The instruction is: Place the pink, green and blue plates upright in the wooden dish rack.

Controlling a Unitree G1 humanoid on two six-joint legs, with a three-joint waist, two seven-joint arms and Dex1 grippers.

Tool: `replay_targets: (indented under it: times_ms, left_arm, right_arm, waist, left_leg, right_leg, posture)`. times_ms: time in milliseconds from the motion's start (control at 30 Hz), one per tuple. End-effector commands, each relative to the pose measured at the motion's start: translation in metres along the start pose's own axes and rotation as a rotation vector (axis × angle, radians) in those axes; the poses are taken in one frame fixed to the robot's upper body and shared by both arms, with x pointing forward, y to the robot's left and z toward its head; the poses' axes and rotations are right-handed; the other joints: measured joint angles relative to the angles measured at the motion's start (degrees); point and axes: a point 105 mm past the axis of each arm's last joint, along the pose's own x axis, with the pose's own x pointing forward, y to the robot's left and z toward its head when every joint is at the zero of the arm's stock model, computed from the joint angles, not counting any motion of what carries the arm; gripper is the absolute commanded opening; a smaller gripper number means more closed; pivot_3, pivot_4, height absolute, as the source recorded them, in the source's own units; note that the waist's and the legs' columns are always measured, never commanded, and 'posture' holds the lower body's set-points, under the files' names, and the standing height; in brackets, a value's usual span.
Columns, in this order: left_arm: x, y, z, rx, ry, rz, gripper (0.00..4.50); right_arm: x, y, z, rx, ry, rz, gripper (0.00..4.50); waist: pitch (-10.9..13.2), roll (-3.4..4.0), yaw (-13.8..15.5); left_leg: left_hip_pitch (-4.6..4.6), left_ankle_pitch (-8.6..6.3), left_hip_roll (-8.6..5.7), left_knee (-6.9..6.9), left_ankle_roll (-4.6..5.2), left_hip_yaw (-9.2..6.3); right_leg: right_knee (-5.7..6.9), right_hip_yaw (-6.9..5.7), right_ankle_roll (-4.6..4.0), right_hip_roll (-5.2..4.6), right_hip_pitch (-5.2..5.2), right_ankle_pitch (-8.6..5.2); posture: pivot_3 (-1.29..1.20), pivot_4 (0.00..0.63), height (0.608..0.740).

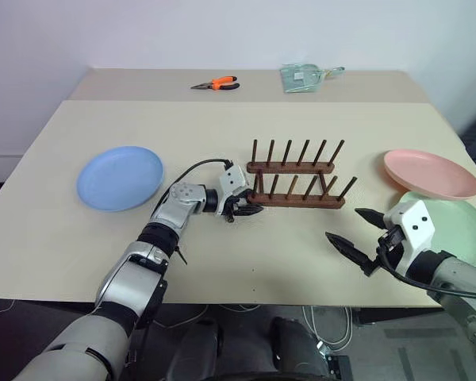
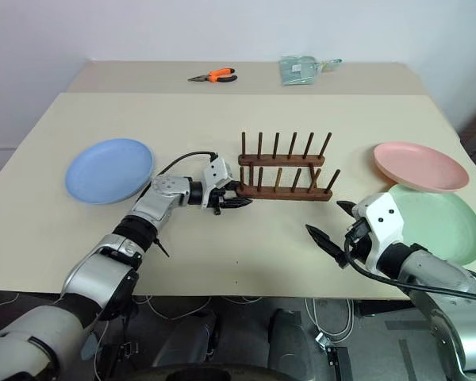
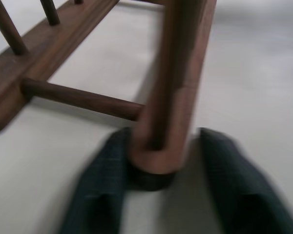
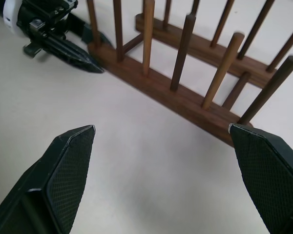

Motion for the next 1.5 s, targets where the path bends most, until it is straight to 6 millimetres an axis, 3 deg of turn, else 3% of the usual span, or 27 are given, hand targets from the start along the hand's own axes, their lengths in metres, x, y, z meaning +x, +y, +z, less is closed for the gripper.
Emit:
replay_targets:
  times_ms: [33,167,300,400,533,567,633,667,733,867,933,1033,1200,1367,1500]
  left_arm:
    - [0.003,-0.01,-0.011,0.039,0.045,-0.05,0.77]
    - [-0.011,-0.014,-0.013,0.094,0.045,-0.084,0.77]
    - [-0.036,-0.033,-0.013,0.144,0.044,-0.182,0.77]
    - [-0.047,-0.04,-0.01,0.094,0.023,-0.194,2.22]
    - [-0.056,-0.026,-0.023,0.075,0.091,-0.079,4.19]
    - [-0.06,-0.022,-0.026,0.066,0.107,-0.053,4.46]
    - [-0.072,-0.016,-0.033,0.032,0.13,-0.002,4.5]
    - [-0.079,-0.016,-0.035,-0.006,0.131,0.011,4.32]
    - [-0.093,-0.026,-0.037,-0.068,0.135,-0.01,3.54]
    - [-0.099,-0.062,-0.039,-0.112,0.161,-0.081,1.53]
    - [-0.087,-0.078,-0.031,-0.11,0.133,-0.091,0.55]
    - [-0.06,-0.084,-0.015,-0.067,0.062,-0.013,0.55]
    - [-0.029,-0.051,-0.025,0.017,0.127,0.274,0.55]
    - [-0.021,-0.021,-0.027,-0.039,0.111,0.431,0.55]
    - [-0.025,-0.008,-0.027,-0.042,0.103,0.476,0.55]
  right_arm:
    - [-0.005,-0.002,0.013,-0.046,-0.02,-0.023,4.5]
    - [-0.006,-0.005,0.014,-0.06,-0.001,-0.02,4.5]
    - [-0.011,-0.011,0.008,-0.063,0.043,-0.006,4.5]
    - [-0.014,-0.017,0.0,-0.065,0.069,-0.017,4.5]
    - [-0.015,-0.018,-0.013,-0.068,0.114,-0.002,4.5]
    - [-0.014,-0.016,-0.016,-0.066,0.126,0.009,4.25]
    - [-0.013,-0.008,-0.024,-0.068,0.156,0.055,3.59]
    - [-0.012,-0.005,-0.028,-0.065,0.169,0.072,3.24]
    - [-0.007,0.0,-0.034,-0.072,0.184,0.096,2.15]
    - [0.007,0.005,-0.045,-0.092,0.196,0.107,0.09]
    - [0.016,0.004,-0.051,-0.115,0.202,0.093,0.0]
    - [0.035,-0.003,-0.06,-0.159,0.206,0.048,0.0]
    - [0.07,-0.024,-0.056,-0.213,0.156,-0.072,0.0]
    - [0.099,-0.048,-0.048,-0.252,0.118,-0.198,0.0]
    - [0.106,-0.055,-0.033,-0.255,0.064,-0.204,0.0]
  waist:
    - [0.0,0.0,0.0]
    - [0.0,0.0,-0.2]
    - [0.0,0.02,-0.7]
    - [0.0,0.02,-0.7]
    - [0.0,0.01,-0.1]
    - [0.0,0.01,0.0]
    - [0.0,0.02,-0.1]
    - [0.0,0.03,-0.4]
    - [0.0,0.03,-1.5]
    - [-0.1,0.13,-2.6]
    - [-0.1,0.16,-2.6]
    - [-0.1,0.14,-1.5]
    - [-0.1,0.04,-1.4]
    - [-0.2,0.02,-1.6]
    - [-0.2,0.03,-1.6]
  left_leg:
    - [0.0,0.0,0.0,0.01,0.0,-0.01]
    - [0.0,-0.01,0.0,-0.01,0.01,-0.01]
    - [0.03,-0.02,0.05,-0.08,0.04,-0.01]
    - [0.03,-0.02,0.05,-0.06,0.04,-0.04]
    - [0.01,-0.02,0.04,0.01,0.04,-0.05]
    - [0.01,-0.02,0.03,0.01,0.04,-0.05]
    - [0.03,-0.02,0.04,0.01,0.04,-0.05]
    - [0.05,-0.02,0.04,0.0,0.04,-0.04]
    - [0.09,-0.03,0.09,-0.04,0.04,-0.03]
    - [0.12,-0.04,0.14,-0.16,0.05,-0.05]
    - [0.12,-0.04,0.13,-0.15,0.05,-0.07]
    - [0.06,-0.04,0.1,-0.05,0.05,-0.11]
    - [0.11,-0.03,-0.01,0.09,0.04,-0.14]
    - [0.23,-0.02,-0.02,0.08,0.02,-0.12]
    - [0.25,-0.01,-0.04,0.07,0.01,-0.11]
  right_leg:
    - [-0.01,-0.01,0.0,0.0,0.0,0.0]
    - [0.0,-0.01,0.01,0.0,0.0,0.01]
    - [0.04,-0.01,0.0,0.03,-0.04,0.02]
    - [0.04,-0.01,-0.05,0.03,-0.02,0.03]
    - [0.02,0.0,-0.04,0.02,0.01,0.0]
    - [0.02,0.0,-0.04,0.02,0.02,-0.01]
    - [0.04,0.0,-0.03,0.02,0.02,-0.01]
    - [0.05,0.0,-0.03,0.02,0.01,-0.01]
    - [0.09,-0.01,-0.03,0.05,0.0,-0.01]
    - [0.16,-0.01,-0.16,0.06,-0.06,-0.1]
    - [0.14,0.0,-0.17,0.02,-0.04,-0.11]
    - [0.05,0.02,-0.18,-0.04,0.03,-0.13]
    - [0.02,0.01,-0.18,-0.02,0.19,-0.11]
    - [0.15,0.02,-0.16,0.02,0.2,-0.07]
    - [0.2,0.02,-0.04,0.04,0.17,0.03]
  posture:
    - [0.0,0.15,0.74]
    - [0.0,0.15,0.74]
    - [0.0,0.15,0.74]
    - [0.0,0.15,0.74]
    - [0.0,0.15,0.74]
    - [0.0,0.15,0.74]
    - [0.0,0.15,0.74]
    - [0.0,0.15,0.74]
    - [0.0,0.15,0.74]
    - [0.0,0.15,0.74]
    - [0.0,0.15,0.74]
    - [0.0,0.15,0.74]
    - [0.0,0.15,0.74]
    - [0.0,0.15,0.74]
    - [0.0,0.15,0.74]
